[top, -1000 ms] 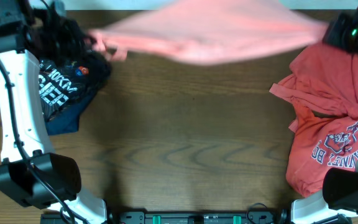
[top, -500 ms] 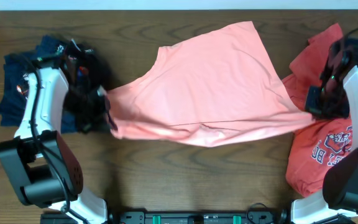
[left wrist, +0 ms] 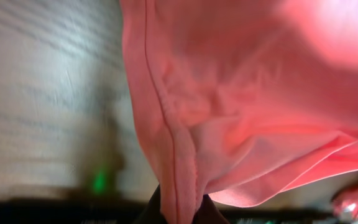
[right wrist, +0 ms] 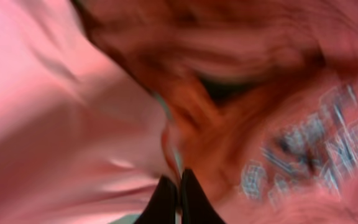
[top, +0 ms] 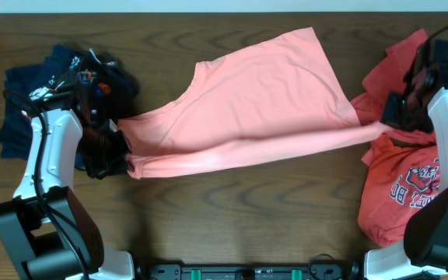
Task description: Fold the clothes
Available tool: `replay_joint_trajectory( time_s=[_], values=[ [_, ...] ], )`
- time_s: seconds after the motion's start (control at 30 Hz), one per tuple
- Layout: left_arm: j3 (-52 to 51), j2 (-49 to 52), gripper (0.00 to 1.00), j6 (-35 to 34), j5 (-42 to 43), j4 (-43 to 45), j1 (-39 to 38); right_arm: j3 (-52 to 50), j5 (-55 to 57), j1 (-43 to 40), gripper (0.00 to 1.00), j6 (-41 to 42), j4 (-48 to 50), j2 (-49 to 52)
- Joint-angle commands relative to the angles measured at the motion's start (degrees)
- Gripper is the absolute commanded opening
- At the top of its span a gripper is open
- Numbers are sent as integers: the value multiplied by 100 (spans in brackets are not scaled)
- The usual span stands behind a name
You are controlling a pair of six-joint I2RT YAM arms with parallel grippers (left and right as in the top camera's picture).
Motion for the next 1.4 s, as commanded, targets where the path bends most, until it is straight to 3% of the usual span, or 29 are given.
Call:
replay_joint_trajectory(
  time_s=[0.0,0.5,0.57,0.7,0.8,0.9,1.1,1.37],
  values=[
    [-122,0,6,-448,-186,90,15,-114,-629,192,1,-297,404,46],
    [-973,4,6,-846,-188,1939,15,-138,-667,776,2,-273,2212,1298],
    [-973,4,6,-850,-186,2100,15,-138,-667,824,7,-273,2457,1438],
    [-973,4,7,-890,-188,2192,15,-136,-514,841,31,-271,2800,1495],
    [-973,4,7,-887,-188,2164,15,-129,-24,772,36,72,2726,1423],
    [-973,4,7,-887,-188,2129,15,-131,446,673,37,549,2293,1408],
    [-973,4,9,-887,-186,2107,15,-315,444,564,37,535,1670,1432],
    [-973,4,10,-887,-188,2044,15,-1178,-328,564,35,127,2402,1443]
  ],
)
